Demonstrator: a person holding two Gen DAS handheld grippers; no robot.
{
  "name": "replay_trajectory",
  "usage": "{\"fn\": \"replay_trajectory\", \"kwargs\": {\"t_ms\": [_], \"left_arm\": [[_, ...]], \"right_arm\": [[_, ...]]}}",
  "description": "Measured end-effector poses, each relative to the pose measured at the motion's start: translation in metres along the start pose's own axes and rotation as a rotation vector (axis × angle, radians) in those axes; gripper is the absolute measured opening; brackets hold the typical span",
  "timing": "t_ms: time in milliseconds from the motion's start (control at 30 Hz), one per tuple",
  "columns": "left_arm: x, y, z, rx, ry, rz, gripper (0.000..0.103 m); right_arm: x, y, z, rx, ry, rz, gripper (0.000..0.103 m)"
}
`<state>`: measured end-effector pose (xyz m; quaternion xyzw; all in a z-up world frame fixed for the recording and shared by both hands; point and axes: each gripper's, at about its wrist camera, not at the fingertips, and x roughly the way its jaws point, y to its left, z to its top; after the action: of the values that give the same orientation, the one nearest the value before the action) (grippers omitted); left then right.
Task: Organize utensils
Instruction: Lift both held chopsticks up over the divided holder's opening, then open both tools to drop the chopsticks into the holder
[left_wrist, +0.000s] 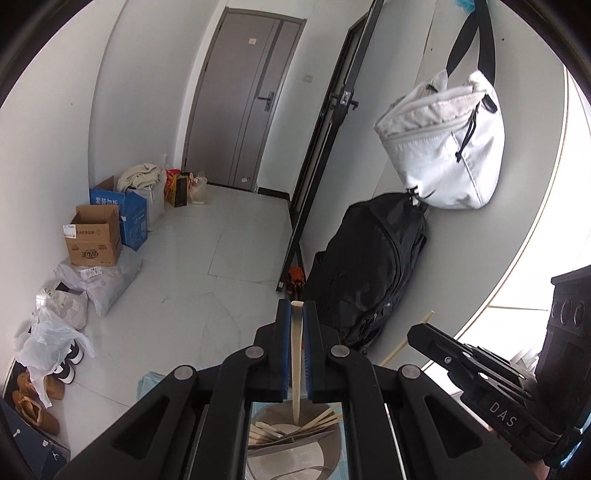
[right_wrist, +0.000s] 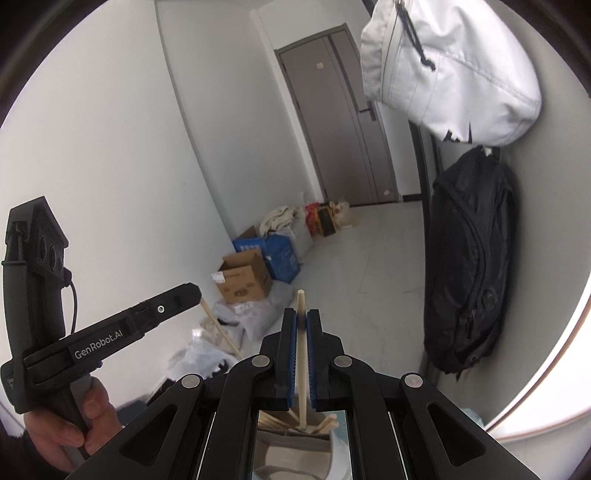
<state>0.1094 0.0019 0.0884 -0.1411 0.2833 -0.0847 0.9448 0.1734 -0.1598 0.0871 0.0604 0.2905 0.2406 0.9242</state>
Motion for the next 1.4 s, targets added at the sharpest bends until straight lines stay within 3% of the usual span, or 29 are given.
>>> {"fn": "replay_trajectory", "kwargs": {"t_ms": [400,533,633,767,867,1133,1300,1400], "left_arm": [[0.026,0.002,-0.011,0.032,0.200,-0.072,0.002],[0.030,0.012,-0.012,-0.044,0.273,-0.176,0.003],[0.026,0.017,-0.014,-0.073,0.285,-0.152,0.013],[0.010,0.022,-0.014,-0.098,0.254,-0.147,0.038],[-0.005,0.025,-0.014,-0.108,0.208,-0.112,0.054],[-0.029,0.018,-0.027,-0.051,0.153,0.022,0.059],[-0.048,0.019,-0.038,-0.040,0.099,0.090,0.072],[-0.056,0.016,-0.045,-0.024,0.086,0.112,0.074]], "right_arm": [[0.026,-0.006,-0.039,0.019,0.095,0.032,0.007],[0.027,-0.007,-0.050,0.034,0.132,0.053,0.008],[0.024,-0.005,-0.055,0.038,0.151,0.065,0.008],[0.007,-0.003,-0.061,0.044,0.131,0.069,0.010],[-0.006,-0.001,-0.065,0.058,0.116,0.064,0.029],[-0.039,0.012,-0.077,0.070,0.064,0.068,0.067],[-0.050,0.025,-0.084,0.048,0.059,0.066,0.071],[-0.057,0.029,-0.088,0.042,0.050,0.066,0.078]]}}
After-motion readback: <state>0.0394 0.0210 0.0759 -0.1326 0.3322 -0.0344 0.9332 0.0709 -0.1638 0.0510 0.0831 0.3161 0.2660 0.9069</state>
